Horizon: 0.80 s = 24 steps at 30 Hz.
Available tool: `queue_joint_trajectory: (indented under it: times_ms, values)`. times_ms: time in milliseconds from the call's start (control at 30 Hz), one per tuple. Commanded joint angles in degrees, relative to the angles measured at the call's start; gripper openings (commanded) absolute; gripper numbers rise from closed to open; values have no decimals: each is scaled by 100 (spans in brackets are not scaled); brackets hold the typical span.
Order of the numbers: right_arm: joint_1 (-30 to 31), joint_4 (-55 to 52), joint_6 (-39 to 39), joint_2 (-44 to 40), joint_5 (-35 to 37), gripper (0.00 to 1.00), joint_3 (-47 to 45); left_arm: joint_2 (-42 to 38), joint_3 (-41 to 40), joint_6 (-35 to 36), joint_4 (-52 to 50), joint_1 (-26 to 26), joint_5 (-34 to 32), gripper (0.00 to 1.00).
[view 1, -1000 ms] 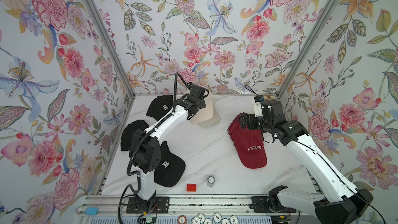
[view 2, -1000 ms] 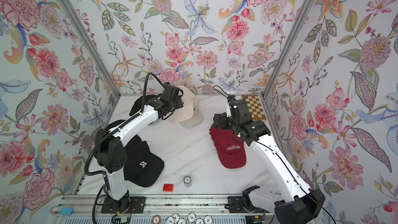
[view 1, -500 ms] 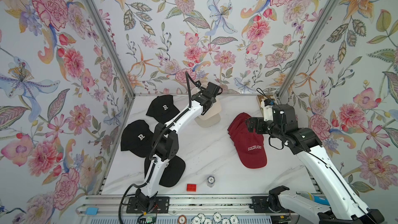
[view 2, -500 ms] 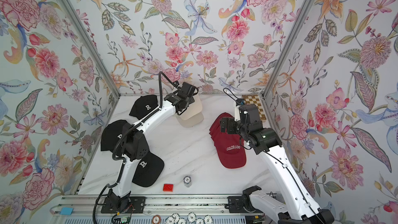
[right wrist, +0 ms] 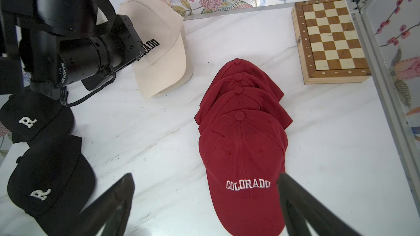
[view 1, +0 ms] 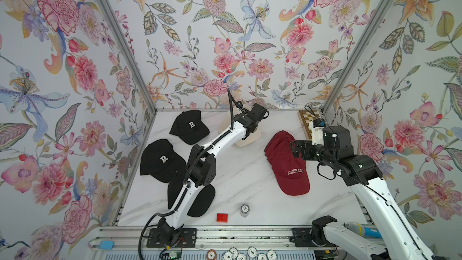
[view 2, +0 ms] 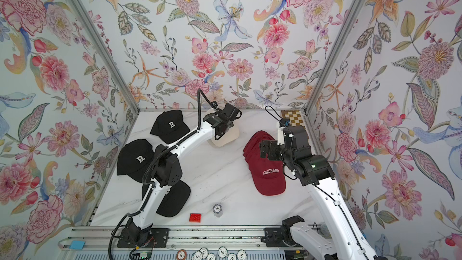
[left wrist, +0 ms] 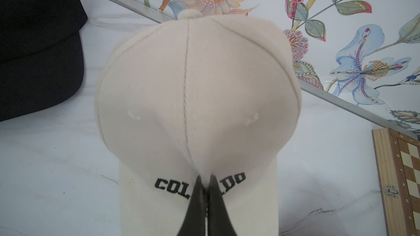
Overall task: Stack the baseball caps by color
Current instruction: Place the baseball cap on the baseball cap.
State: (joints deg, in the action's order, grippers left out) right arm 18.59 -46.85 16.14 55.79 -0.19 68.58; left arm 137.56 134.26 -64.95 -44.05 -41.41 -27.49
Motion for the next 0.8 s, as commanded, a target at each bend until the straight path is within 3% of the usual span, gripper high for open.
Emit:
queue_joint_trajectory:
  times_ms: [0, 767]
  values:
    - [-31, -137, 86, -41, -69, 99, -33, 253, 236, 61, -68, 30, -189, 0]
    - [-31, -296, 337, -236, 101, 99, -146, 693, -130, 193, 430, 339, 52, 0]
